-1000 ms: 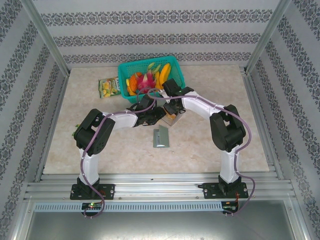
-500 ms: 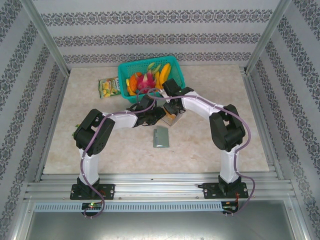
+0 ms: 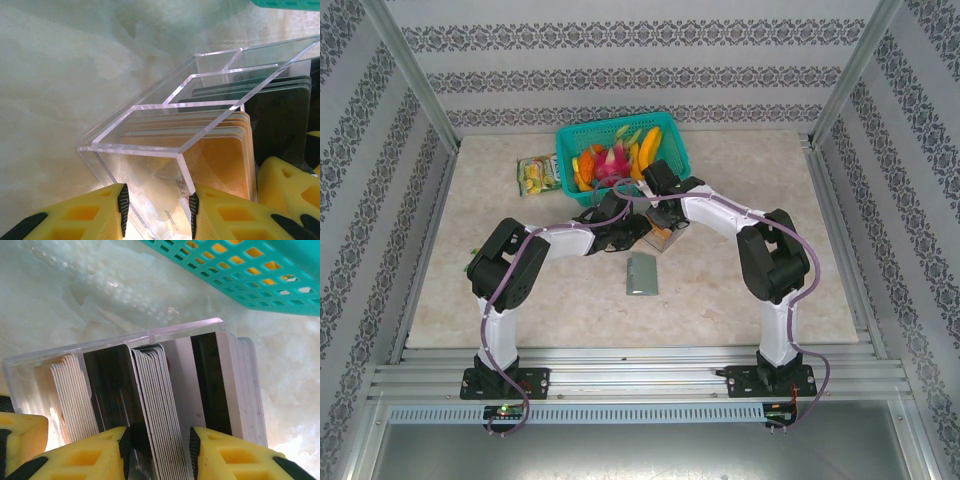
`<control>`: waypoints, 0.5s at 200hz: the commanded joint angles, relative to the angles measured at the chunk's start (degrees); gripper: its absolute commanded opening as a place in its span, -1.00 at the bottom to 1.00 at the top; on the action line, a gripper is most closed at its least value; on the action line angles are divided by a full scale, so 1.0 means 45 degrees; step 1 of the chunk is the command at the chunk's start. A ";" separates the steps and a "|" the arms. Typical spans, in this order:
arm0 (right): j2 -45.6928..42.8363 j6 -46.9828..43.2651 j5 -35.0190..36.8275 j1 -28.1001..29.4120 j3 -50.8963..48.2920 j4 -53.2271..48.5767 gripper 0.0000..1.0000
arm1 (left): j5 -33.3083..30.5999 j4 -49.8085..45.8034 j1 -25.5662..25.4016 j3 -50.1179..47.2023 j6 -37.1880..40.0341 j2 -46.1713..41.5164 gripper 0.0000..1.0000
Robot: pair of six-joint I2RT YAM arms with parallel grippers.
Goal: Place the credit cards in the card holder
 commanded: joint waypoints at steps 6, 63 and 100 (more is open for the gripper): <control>-0.0575 0.0097 0.0968 -0.0092 -0.0105 0.0248 -0.28 | -0.0362 -0.1101 0.0178 -0.0476 0.0113 0.0025 -0.23; -0.0497 0.0207 0.0747 -0.0067 -0.0095 0.0111 -0.40 | -0.0343 -0.1126 0.0177 -0.0462 0.0100 -0.0020 -0.24; -0.0609 0.0225 0.0636 -0.0069 -0.0064 -0.0006 -0.51 | -0.0313 -0.1161 0.0180 -0.0422 0.0105 -0.0005 -0.25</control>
